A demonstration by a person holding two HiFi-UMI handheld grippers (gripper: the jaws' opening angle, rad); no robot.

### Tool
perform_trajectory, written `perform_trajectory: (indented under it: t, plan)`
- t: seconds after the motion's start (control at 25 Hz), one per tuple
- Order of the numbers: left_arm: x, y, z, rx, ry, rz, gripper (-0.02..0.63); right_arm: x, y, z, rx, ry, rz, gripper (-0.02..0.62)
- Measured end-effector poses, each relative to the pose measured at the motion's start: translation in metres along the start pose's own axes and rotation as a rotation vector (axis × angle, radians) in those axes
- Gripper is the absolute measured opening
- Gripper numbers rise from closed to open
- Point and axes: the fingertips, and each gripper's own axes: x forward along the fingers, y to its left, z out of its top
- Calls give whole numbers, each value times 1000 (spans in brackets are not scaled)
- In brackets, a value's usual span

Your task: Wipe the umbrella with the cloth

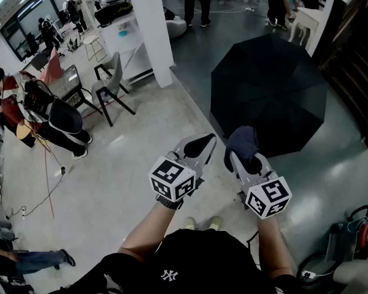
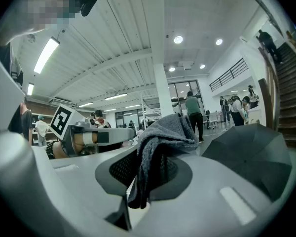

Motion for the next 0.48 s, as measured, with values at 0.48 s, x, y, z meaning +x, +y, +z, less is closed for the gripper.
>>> perform_trajectory:
  t: [0.48]
  plan:
    - [5,-2,-7,-9,6,-2,0,0,-3,-6,9,7,9,74]
